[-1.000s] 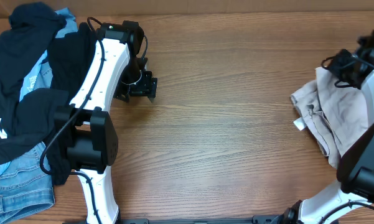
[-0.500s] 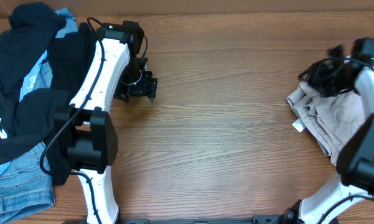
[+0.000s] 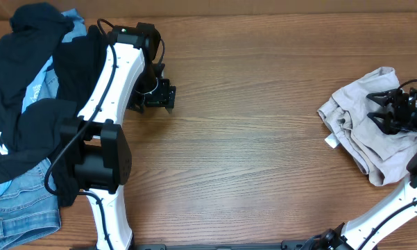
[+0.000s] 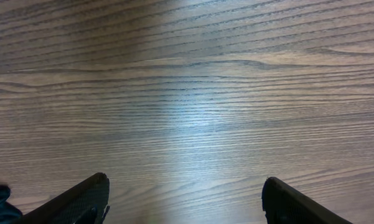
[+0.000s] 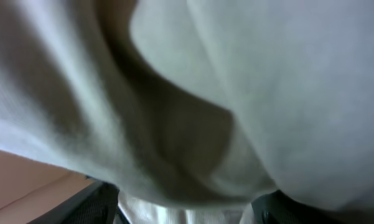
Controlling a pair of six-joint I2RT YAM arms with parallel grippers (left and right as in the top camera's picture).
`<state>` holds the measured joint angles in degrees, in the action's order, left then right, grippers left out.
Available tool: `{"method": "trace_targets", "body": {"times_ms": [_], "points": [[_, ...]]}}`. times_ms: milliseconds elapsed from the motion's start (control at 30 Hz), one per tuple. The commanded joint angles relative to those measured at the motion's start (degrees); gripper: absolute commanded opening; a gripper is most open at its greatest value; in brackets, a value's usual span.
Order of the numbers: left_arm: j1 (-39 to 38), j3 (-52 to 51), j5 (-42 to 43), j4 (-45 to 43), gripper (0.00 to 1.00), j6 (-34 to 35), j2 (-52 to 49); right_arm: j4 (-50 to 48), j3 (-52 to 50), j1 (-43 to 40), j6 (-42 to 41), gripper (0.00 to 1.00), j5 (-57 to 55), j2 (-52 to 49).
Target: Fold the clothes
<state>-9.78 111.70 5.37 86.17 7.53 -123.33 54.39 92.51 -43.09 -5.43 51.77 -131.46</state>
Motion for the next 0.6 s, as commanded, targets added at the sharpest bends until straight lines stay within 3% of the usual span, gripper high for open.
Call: {"method": "trace_targets", "body": {"times_ms": [0, 200, 267, 367, 500, 567], "points": [[-0.42, 0.55, 0.46, 0.44, 0.82, -0.70, 0.66, 3.48, -2.62, 0.98, 3.74, 0.69, -0.76, -4.07], [-0.42, 0.55, 0.44, 0.37, 0.82, -0.68, 0.66, -0.04, 0.85, 2.01, 4.63, 0.76, 0.00, 14.67], [-0.42, 0.55, 0.46, 0.35, 0.83, -0.68, 0.66, -4.85, 0.85, 3.43, 4.61, 0.84, -0.07, 18.71], [-0.42, 0.55, 0.46, 0.07, 0.84, -0.68, 0.66, -8.44, 0.81, 5.95, 4.35, 0.87, -1.44, 18.16], [-0.42, 0.55, 0.46, -0.66, 0.84, -0.68, 0.66, -15.78, 0.81, 12.26, 1.90, 0.88, -15.21, 10.95], [-0.44, 0.55, 0.46, -0.57, 0.84, -0.68, 0.66, -18.18, 0.81, 13.03, 1.77, 0.88, -16.24, 7.78]]}}
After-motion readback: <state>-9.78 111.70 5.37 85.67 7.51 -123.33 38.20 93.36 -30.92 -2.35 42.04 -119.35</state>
